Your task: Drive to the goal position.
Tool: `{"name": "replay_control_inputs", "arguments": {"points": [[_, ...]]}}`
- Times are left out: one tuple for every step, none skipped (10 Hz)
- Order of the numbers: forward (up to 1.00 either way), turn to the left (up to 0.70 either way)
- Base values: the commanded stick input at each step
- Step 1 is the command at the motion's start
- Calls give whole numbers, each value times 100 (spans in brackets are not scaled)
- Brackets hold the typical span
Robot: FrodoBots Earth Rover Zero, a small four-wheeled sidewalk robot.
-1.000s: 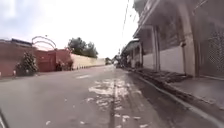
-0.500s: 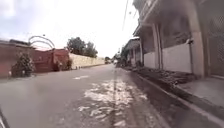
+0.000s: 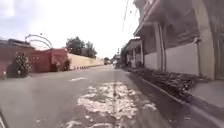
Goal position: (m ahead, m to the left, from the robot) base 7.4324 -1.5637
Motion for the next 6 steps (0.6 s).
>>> {"name": "replay_control_inputs", "arguments": {"points": [[70, 2], [70, 3], [70, 3], [70, 3], [70, 3], [70, 3]]}}
